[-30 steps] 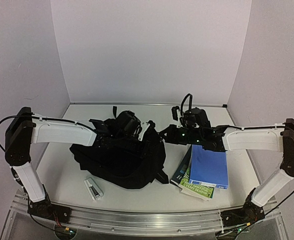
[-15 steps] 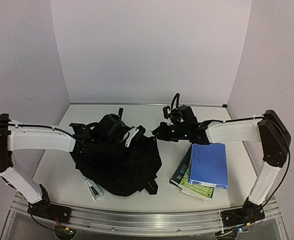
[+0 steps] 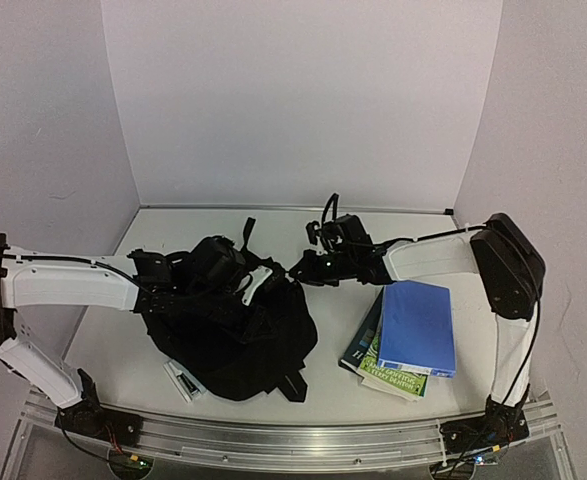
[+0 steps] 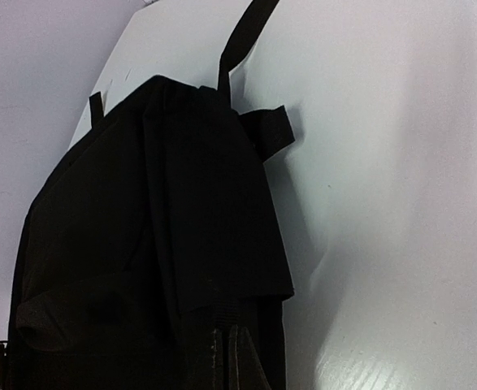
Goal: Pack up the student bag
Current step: Unzip the student bag at the center of the board.
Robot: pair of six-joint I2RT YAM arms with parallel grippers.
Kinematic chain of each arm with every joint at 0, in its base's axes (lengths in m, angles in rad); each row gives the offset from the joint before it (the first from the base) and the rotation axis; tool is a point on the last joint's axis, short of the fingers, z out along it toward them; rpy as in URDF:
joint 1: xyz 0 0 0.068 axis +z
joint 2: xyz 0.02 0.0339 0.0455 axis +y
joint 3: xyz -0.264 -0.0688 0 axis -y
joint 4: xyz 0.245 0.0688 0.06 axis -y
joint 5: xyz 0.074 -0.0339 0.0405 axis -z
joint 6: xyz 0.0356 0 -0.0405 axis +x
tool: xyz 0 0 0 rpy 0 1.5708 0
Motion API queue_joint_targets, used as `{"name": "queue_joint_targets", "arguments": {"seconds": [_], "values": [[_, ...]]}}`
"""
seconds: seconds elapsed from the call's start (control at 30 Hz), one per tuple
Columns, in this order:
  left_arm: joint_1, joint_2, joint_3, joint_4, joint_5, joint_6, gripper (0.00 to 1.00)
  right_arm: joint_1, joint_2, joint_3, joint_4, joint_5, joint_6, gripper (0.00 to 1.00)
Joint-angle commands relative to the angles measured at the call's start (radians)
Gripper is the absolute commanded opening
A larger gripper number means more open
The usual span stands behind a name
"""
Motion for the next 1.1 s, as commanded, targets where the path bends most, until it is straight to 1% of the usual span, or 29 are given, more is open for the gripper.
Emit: {"name": "queue_joint_targets", "arguments": {"seconds": [0.0,0.2,0.27,0.37,0.4,0.43,0.5,0.6,0.73,0.83,0.87,0.93,1.0,1.07], "values": [[-0.041,-0.079,0.008,-0.093,0.108,0.027,0.0,-0.044,0.091,0.097,0.082,0.065,-0.024,0.0],[-0.044,-0.075,0.023,-0.13,0.121,0.028,0.0,-0.044,0.171,0.18,0.109,0.091,-0.014,0.0],[-0.044,-0.069,0.029,-0.13,0.076,0.008,0.0,-0.045,0.179,0.196,0.111,0.097,-0.011,0.0],[-0.043,-0.041,0.052,-0.107,-0.038,-0.054,0.0,-0.045,0.155,0.196,0.11,0.109,-0.008,0.01],[-0.042,-0.024,0.064,-0.086,-0.071,-0.074,0.0,-0.046,0.135,0.189,0.109,0.112,-0.007,0.05],[-0.042,-0.004,0.08,-0.067,-0.1,-0.089,0.0,-0.047,0.107,0.178,0.107,0.114,-0.007,0.13],[-0.035,0.048,0.126,-0.035,-0.173,-0.124,0.0,-0.047,0.048,0.144,0.101,0.127,-0.01,0.33],[0.001,0.133,0.192,0.014,-0.217,-0.174,0.0,-0.048,-0.071,0.079,0.063,0.168,-0.009,0.58],[0.051,0.212,0.25,0.089,-0.255,-0.239,0.0,-0.049,-0.219,-0.028,-0.027,0.28,0.025,0.78],[0.092,0.245,0.258,0.2,-0.224,-0.299,0.01,-0.049,-0.337,-0.132,-0.053,0.293,0.086,0.86],[0.107,0.257,0.26,0.234,-0.194,-0.32,0.03,-0.048,-0.365,-0.162,-0.053,0.282,0.107,0.88],[0.146,0.274,0.263,0.276,-0.114,-0.345,0.22,-0.042,-0.418,-0.216,-0.052,0.257,0.153,0.89],[0.178,0.264,0.253,0.286,-0.084,-0.349,0.34,-0.028,-0.467,-0.26,-0.052,0.246,0.189,0.9],[0.192,0.225,0.228,0.269,-0.095,-0.342,0.47,-0.009,-0.508,-0.298,-0.052,0.241,0.23,0.9]]}}
